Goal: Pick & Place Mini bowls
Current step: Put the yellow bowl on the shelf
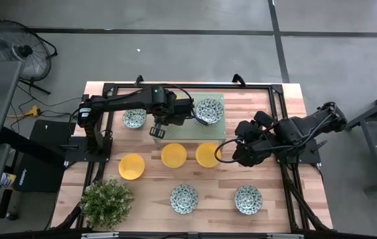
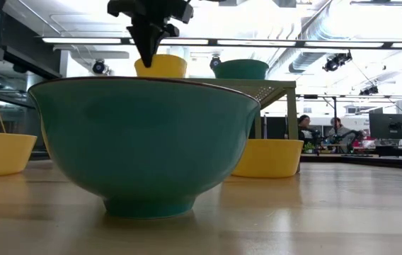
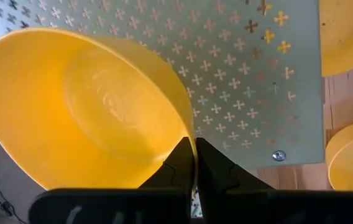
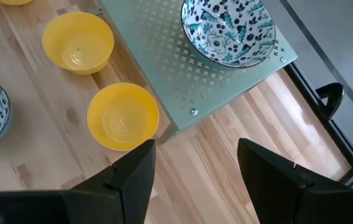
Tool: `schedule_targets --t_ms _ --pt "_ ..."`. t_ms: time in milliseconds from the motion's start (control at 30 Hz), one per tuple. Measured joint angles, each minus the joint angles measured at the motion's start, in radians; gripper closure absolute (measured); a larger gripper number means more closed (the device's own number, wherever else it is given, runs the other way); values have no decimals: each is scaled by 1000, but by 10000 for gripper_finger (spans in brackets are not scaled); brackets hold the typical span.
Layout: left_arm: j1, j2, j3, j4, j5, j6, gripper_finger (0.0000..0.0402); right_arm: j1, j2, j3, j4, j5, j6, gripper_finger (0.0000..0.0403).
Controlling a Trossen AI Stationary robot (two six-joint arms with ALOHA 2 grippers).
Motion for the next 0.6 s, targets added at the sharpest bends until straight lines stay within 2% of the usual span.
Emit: schedule_targets --t_ms 600 --pt "0 0 -16 36 75 49 399 0 0 0 0 -1 15 187"
